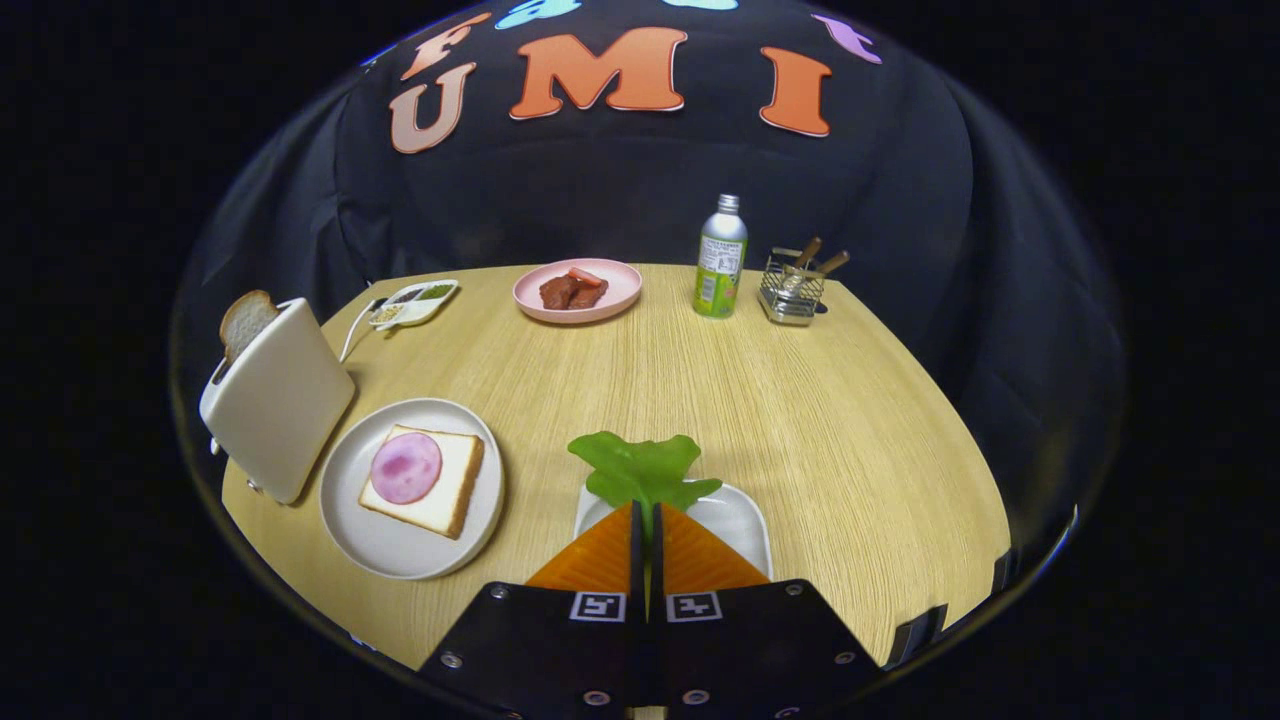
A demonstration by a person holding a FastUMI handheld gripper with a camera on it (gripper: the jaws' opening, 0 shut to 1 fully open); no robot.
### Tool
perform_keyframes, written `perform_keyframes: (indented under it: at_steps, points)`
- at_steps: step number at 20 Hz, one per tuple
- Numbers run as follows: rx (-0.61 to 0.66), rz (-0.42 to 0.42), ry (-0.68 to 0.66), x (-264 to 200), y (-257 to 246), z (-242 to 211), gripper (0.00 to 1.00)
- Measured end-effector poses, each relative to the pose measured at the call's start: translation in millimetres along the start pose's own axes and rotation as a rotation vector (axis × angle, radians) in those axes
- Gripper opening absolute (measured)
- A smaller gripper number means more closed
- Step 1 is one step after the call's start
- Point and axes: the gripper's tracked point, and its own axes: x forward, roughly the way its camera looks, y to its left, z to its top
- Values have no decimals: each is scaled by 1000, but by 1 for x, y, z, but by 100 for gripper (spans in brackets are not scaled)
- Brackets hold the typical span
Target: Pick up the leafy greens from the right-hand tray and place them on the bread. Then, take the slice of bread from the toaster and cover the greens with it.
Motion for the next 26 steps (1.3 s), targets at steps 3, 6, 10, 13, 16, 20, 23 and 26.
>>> perform_keyframes:
  at_steps: [3,6,10,13,16,20,23,26]
  points:
    - [-16,19,-30,-6,19,18,1]
    - [-41,53,-44,-11,44,29,1]
    - [-75,106,-54,-11,83,38,1]
    - [-98,148,-53,-8,113,41,1]
    - [-116,186,-46,-5,141,40,1]
    - [-130,224,-31,0,170,39,1]
    - [-136,233,-11,8,183,34,1]
    - [-136,229,19,22,188,23,1]
